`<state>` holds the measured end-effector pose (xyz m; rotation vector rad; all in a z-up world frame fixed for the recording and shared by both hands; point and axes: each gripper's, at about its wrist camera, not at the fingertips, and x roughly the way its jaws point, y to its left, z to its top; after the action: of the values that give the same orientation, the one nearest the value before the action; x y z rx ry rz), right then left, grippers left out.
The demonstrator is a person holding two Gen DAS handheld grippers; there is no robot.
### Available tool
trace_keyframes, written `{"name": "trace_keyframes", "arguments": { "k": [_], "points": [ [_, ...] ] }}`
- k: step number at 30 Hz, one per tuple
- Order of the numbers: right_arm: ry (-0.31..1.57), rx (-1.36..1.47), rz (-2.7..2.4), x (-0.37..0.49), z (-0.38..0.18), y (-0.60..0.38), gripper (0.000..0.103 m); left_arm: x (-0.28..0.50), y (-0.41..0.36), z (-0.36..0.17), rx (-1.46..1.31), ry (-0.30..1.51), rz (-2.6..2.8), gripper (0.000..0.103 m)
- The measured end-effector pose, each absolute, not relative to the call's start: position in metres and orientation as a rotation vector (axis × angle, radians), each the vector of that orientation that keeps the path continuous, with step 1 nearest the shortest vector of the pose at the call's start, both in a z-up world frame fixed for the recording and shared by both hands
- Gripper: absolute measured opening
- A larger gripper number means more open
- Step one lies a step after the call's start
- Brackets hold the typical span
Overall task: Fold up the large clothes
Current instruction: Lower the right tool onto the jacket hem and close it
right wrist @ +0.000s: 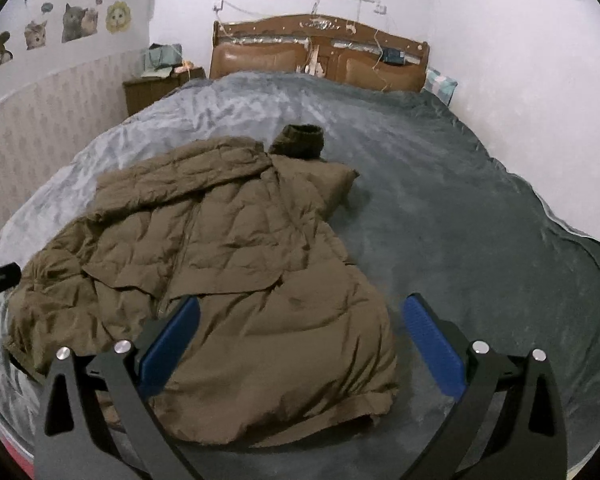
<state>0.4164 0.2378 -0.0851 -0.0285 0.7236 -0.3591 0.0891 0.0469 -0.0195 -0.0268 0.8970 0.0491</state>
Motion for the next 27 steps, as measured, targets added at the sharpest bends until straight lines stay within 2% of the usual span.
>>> {"name": "trace_keyframes", "arguments": {
  "k": [4,27],
  "points": [
    [0.736,0.007,-0.342,0.435,-0.088,0.228,0.102,0.114,0.055,-0.029,-0.016,0.949,0.052,0.1],
    [0.789,0.112,-0.218,0.608,-0.124,0.201,0.102,0.259,0.092,-0.061,-0.011,0.943,0.141,0.1]
  ]
}}
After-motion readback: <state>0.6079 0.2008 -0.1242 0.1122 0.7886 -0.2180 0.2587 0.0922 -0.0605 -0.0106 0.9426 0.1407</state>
